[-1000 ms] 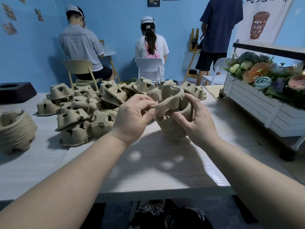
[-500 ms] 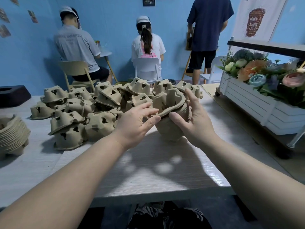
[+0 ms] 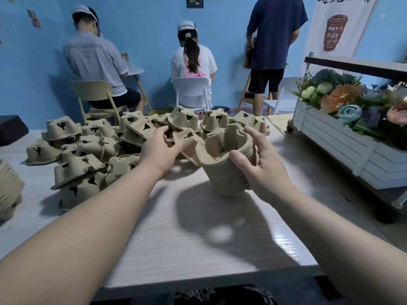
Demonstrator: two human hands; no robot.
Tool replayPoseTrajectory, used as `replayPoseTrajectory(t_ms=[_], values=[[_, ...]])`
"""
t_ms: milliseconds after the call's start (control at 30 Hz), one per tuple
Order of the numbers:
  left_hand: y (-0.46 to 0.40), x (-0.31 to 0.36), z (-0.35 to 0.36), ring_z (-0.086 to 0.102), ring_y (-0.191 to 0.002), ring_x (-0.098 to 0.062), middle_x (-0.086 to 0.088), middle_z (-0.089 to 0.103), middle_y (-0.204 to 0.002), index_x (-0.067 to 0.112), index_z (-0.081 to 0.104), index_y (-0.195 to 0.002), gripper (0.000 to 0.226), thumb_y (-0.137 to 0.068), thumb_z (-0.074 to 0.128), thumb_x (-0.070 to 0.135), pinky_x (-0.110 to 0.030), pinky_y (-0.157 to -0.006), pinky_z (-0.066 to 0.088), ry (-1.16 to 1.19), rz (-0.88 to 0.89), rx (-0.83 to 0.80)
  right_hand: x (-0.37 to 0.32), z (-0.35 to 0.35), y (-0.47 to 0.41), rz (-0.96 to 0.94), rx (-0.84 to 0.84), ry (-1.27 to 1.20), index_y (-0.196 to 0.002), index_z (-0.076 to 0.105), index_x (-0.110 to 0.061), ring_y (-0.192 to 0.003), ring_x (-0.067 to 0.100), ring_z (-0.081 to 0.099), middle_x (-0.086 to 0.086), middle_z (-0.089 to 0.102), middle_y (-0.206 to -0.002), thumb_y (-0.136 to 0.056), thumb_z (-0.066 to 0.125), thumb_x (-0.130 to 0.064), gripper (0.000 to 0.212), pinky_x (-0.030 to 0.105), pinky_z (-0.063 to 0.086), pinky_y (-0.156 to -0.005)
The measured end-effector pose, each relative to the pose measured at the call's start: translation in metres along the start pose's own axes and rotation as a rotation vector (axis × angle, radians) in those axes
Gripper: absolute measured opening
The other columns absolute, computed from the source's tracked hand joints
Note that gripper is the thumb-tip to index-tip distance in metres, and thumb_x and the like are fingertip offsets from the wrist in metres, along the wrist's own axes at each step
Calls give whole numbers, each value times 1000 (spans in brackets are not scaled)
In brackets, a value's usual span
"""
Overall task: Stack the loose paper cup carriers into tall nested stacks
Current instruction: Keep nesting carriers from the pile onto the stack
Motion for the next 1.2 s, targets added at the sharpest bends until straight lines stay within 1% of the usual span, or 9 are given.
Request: replayPoseTrajectory(t_ms=[133,233,400,533,667,833,933,1100,1200], values=[[-12,-9,11,61,-112,-24,-5,67,-118,15,47,-141,66,-85,70,43,-36,-98,46,-1,-107,-38,3,-2,-1,9,21,13,-134,37,-49,-124,6,46,-10,52,-132,-68,53,-68,70,39,39,-106],[-16,-13,14,62,-108,-26,-7,68,-116,15,54,-134,55,-84,72,28,-40,-97,48,41,-137,-32,3,-2,-1,1,28,26,-135,38,-47,-125,9,46,-10,52,-132,-69,52,-67,70,41,38,-106],[-7,-10,6,65,-91,-25,3,68,-85,14,63,-122,39,-82,65,12,-35,-84,52,186,-125,-3,-1,-1,1,-15,27,41,-135,38,-46,-123,12,47,-8,55,-129,-69,53,-67,70,41,39,-105],[12,5,-22,66,-83,-17,13,66,-81,28,63,-101,25,-79,66,14,-40,-89,55,267,40,92,-4,-4,2,-13,28,69,-136,39,-43,-122,11,47,-9,55,-129,-69,52,-67,72,40,38,-104],[43,30,-46,66,-75,-10,11,70,-82,22,70,-106,25,-85,68,10,-38,-84,57,239,231,173,-9,0,1,-22,18,112,-137,41,-41,-121,16,48,-3,56,-128,-70,52,-67,72,40,38,-104],[79,54,-49,66,-74,-13,7,71,-84,23,75,-103,25,-81,65,16,-33,-73,57,88,535,127,-18,7,2,-49,-1,173,-138,41,-39,-121,21,47,2,55,-129,-68,49,-71,77,39,37,-105],[88,52,-45,65,-75,-12,5,71,-86,20,76,-103,24,-81,65,17,-31,-73,54,18,635,93,-21,9,3,-54,-18,205,-138,41,-40,-122,22,45,3,53,-130,-68,51,-70,77,34,35,-105],[92,43,-36,59,-80,2,7,70,-91,16,76,-103,21,-84,68,20,-22,-77,52,-35,720,54,-22,8,4,-63,-43,204,-139,39,-40,-121,25,44,6,52,-130,-78,64,-56,68,33,33,-103],[94,44,-30,59,-84,-1,5,71,-94,15,76,-105,23,-85,65,20,-16,-78,48,-49,735,7,-23,7,4,-82,-61,210,-140,38,-41,-121,25,44,7,52,-130,-76,62,-55,70,34,33,-102]])
Point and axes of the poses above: each hand's wrist, its own y-axis away from the middle knuckle, its own z-axis out of the palm, x = y × z, the point moved 4 cm from there along -y, towards the middle knuckle
